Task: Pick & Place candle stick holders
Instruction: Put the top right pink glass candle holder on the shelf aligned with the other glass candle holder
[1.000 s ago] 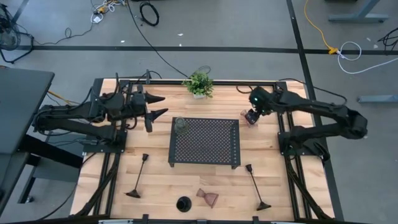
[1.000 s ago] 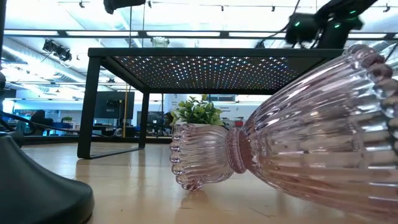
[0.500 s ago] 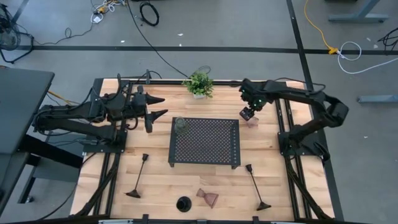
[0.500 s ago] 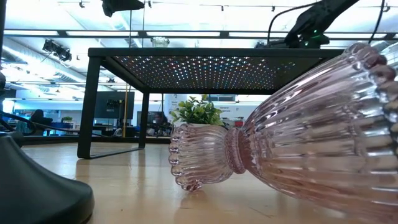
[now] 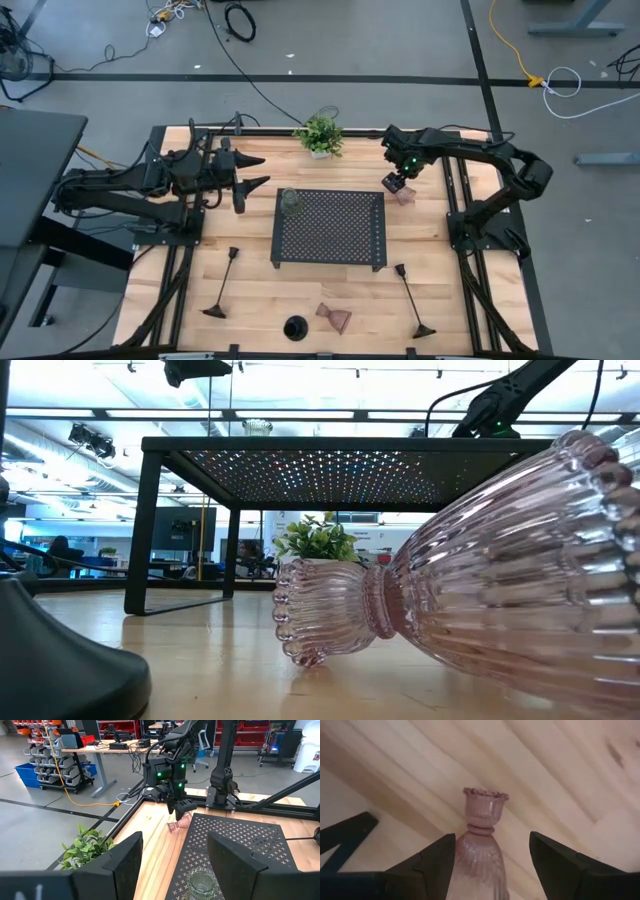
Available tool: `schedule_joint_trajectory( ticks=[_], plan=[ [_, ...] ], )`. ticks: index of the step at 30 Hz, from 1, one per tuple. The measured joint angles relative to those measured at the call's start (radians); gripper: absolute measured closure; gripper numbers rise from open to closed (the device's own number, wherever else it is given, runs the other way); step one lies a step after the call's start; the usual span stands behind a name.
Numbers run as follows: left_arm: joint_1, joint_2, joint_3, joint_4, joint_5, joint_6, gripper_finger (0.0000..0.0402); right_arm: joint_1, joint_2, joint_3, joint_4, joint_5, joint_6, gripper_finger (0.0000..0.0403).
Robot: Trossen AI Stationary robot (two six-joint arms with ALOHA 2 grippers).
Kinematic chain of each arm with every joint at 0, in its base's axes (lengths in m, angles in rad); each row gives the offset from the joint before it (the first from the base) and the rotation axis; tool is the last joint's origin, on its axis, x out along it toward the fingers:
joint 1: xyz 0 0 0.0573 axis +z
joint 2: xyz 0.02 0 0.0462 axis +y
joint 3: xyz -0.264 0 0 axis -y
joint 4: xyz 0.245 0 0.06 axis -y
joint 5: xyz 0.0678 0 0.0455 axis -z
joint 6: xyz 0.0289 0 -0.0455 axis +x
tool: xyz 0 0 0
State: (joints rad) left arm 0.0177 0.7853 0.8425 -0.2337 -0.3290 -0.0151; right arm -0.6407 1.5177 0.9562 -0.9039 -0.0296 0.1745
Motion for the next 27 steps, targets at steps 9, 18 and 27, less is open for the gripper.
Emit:
schedule_joint_trajectory(
  ticks=[9,18,27],
  plan=[
    [0.0,0.0,0.0,-0.01,0.0,0.0,0.0177,0.0,0.07,0.0,0.015,-0.017,0.0,0.0149],
    [0.0,0.0,0.0,-0.013,0.0,0.0,0.0177,0.001,0.177,0.0,0.058,-0.067,-0.035,0.0149],
    [0.0,0.0,0.0,-0.03,0.0,-0.001,0.0177,0.011,0.198,0.0,0.071,-0.032,-0.055,0.0149]
  ],
)
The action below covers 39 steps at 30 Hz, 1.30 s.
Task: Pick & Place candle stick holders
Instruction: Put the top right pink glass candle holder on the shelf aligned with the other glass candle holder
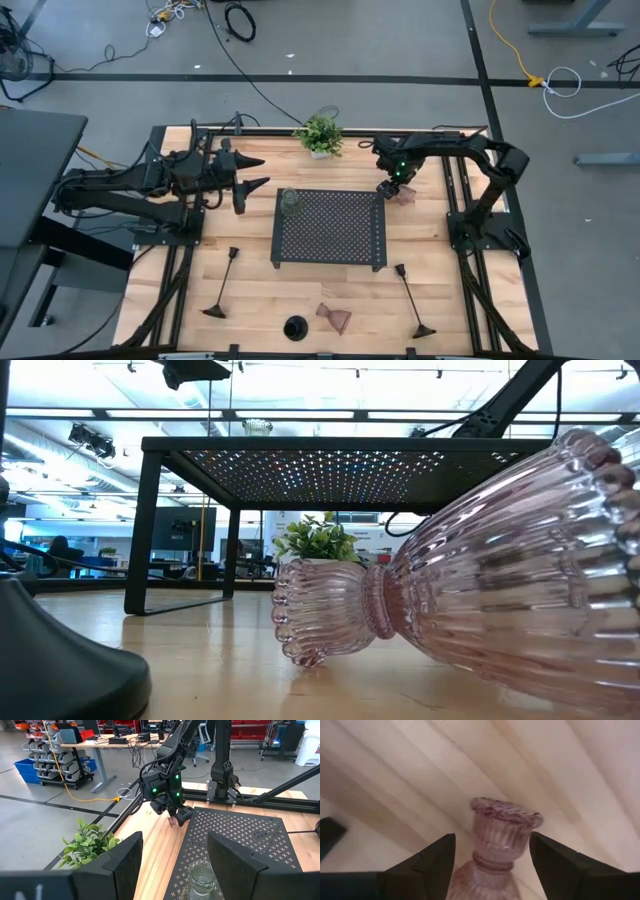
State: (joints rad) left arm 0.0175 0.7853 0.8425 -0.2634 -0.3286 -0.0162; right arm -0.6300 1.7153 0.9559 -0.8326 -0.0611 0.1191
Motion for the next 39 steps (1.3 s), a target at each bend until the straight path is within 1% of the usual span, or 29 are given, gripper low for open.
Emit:
schedule_joint_trajectory(
  ticks=[3,8,13,19,21,33,39],
  plan=[
    [0.0,0.0,0.0,-0.001,0.0,0.0,0.0177,0.009,0.0,0.0,0.002,0.029,0.001,0.0154],
    [0.0,0.0,0.0,-0.001,0.0,0.0,0.0177,0.022,0.0,0.0,0.008,0.027,0.004,0.018],
    [0.0,0.0,0.0,-0.006,0.0,-0.007,0.0177,0.026,0.0,0.0,0.011,0.023,0.013,0.022],
    [0.0,0.0,0.0,-0.006,0.0,-0.02,0.0177,0.026,0.0,0.0,0.01,0.018,0.022,0.0283],
    [0.0,0.0,0.0,-0.006,0.0,-0.024,0.0177,0.026,-0.001,0.0,0.009,0.017,0.023,0.0295],
    [0.0,0.0,0.0,-0.006,0.0,-0.025,0.0177,0.026,-0.001,0.0,0.002,0.019,0.002,0.0295],
    [0.0,0.0,0.0,-0.005,0.0,-0.025,0.0177,0.026,-0.013,-0.002,-0.015,0.067,-0.022,0.0295]
  ],
)
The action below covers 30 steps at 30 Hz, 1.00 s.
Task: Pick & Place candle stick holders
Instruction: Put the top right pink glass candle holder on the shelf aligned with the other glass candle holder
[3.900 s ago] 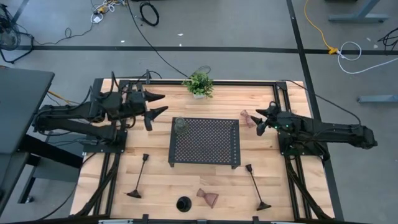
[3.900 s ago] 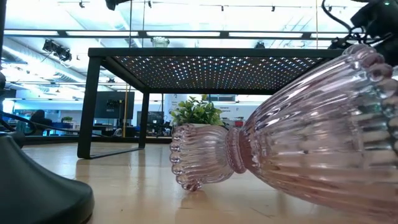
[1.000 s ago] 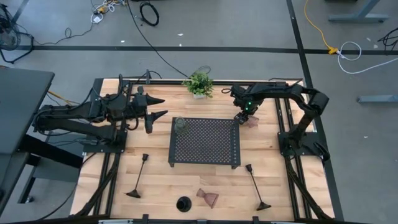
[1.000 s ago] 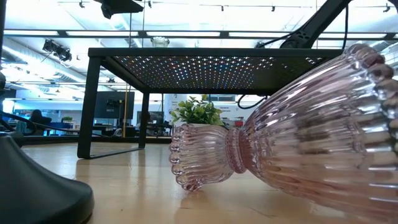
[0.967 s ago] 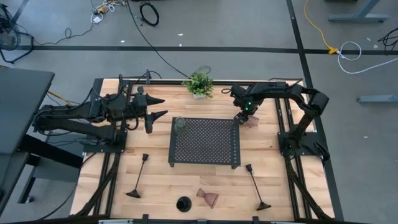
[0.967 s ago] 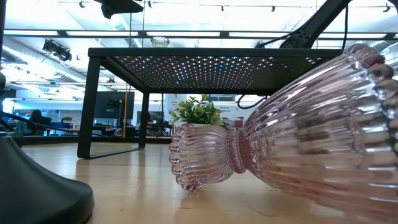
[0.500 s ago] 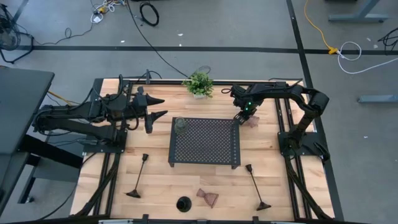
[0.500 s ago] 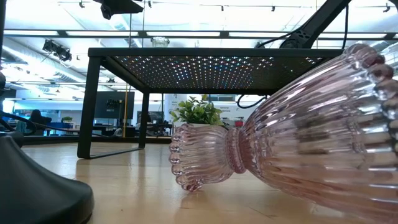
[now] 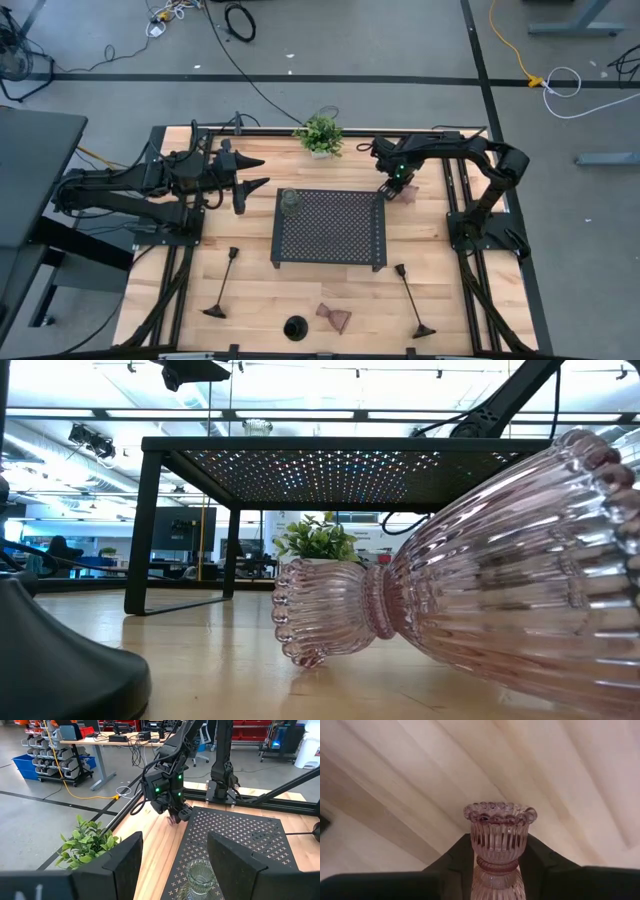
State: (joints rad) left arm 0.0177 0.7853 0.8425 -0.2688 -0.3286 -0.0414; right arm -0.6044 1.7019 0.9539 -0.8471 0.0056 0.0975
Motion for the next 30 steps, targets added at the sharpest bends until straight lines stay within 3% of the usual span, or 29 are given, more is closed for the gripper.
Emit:
schedule_joint_trajectory(
  ticks=[20,30],
  plan=[
    [0.0,0.0,0.0,0.0,0.0,-0.001,0.0177,-0.002,-0.361,0.0,-0.032,0.047,0.036,0.0302],
    [0.0,0.0,0.0,0.0,0.0,-0.001,0.0177,-0.002,-0.541,0.0,0.094,0.061,0.046,0.0302]
  ],
)
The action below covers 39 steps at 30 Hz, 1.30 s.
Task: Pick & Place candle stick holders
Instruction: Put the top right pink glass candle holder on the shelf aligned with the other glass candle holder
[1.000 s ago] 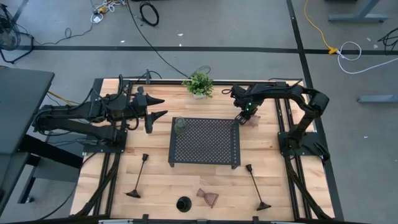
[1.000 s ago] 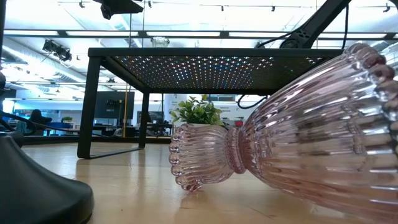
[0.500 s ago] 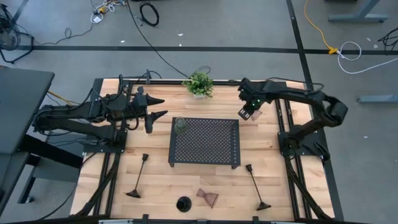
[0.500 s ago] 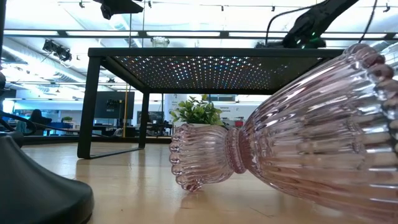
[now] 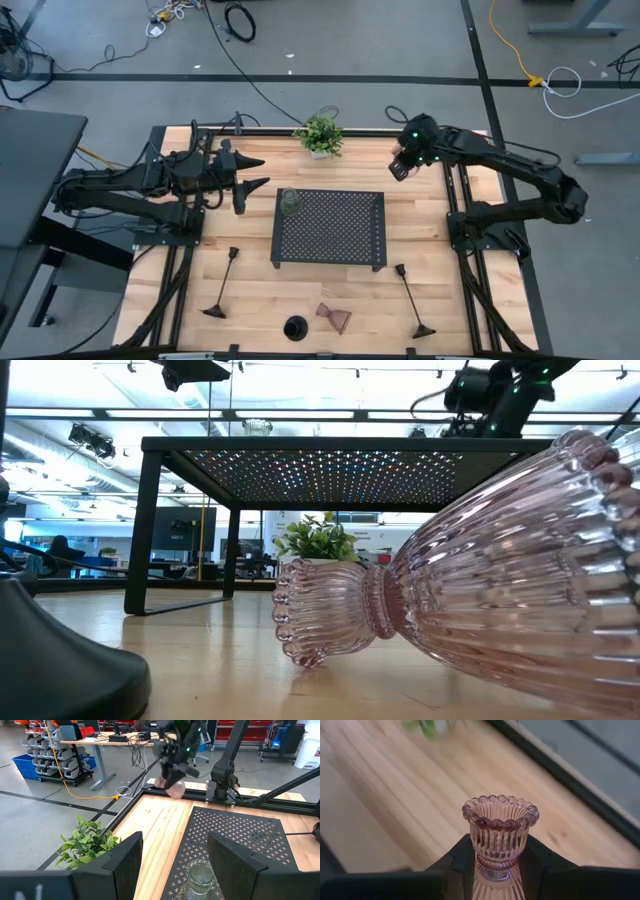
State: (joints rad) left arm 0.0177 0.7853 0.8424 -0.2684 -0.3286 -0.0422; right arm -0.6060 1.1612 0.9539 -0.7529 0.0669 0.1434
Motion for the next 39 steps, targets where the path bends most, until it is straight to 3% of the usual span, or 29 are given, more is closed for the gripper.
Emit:
schedule_joint_trajectory(
  ticks=[22,39],
  plan=[
    [0.0,0.0,0.0,0.001,0.0,-0.008,0.0177,0.085,-0.08,0.0,0.459,-0.216,-0.077,0.0302],
    [0.0,0.0,0.0,0.0,0.0,-0.008,0.0177,0.285,-0.08,0.001,0.758,-0.251,-0.161,0.0302]
  ],
)
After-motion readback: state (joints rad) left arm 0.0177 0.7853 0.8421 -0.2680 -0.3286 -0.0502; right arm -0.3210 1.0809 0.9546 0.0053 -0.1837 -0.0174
